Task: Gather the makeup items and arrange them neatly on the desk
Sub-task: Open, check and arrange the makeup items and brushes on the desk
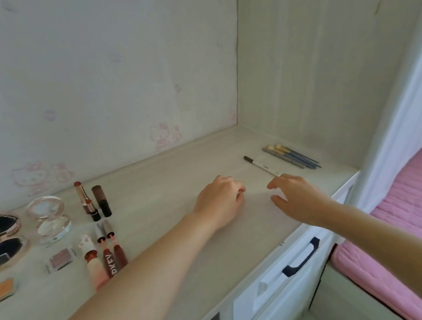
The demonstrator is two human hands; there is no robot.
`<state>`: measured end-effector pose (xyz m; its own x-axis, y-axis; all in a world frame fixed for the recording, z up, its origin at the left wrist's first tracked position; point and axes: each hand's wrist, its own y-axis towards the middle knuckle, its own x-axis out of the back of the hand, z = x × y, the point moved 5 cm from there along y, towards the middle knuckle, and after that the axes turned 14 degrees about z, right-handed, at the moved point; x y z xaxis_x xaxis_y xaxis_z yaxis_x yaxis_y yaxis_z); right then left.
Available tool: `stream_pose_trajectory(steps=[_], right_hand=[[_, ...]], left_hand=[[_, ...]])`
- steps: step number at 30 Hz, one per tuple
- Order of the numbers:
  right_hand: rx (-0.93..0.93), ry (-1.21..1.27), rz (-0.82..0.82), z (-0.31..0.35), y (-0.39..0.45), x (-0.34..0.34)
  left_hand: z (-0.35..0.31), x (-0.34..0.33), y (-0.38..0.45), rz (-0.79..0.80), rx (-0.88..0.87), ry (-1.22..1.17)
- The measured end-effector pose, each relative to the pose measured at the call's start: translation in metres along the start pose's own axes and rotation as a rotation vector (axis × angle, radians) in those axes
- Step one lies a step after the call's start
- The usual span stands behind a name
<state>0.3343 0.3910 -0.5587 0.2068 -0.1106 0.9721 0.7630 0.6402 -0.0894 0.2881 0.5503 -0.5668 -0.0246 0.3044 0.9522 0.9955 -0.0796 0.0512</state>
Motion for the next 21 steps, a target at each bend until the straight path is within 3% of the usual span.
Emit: stream_pose_trajectory(steps=[10, 21], right_hand=[[-0.154, 0.008, -0.116, -0.048, 0.065, 0.016], [-0.193, -0.001, -0.129, -0.056, 0.090, 0.000]], left_hand=[[0.003, -0.011, 0.106, 0.050, 0.010, 0.030], [0.030, -0.018, 0.148, 0.223, -0.004, 0.174]])
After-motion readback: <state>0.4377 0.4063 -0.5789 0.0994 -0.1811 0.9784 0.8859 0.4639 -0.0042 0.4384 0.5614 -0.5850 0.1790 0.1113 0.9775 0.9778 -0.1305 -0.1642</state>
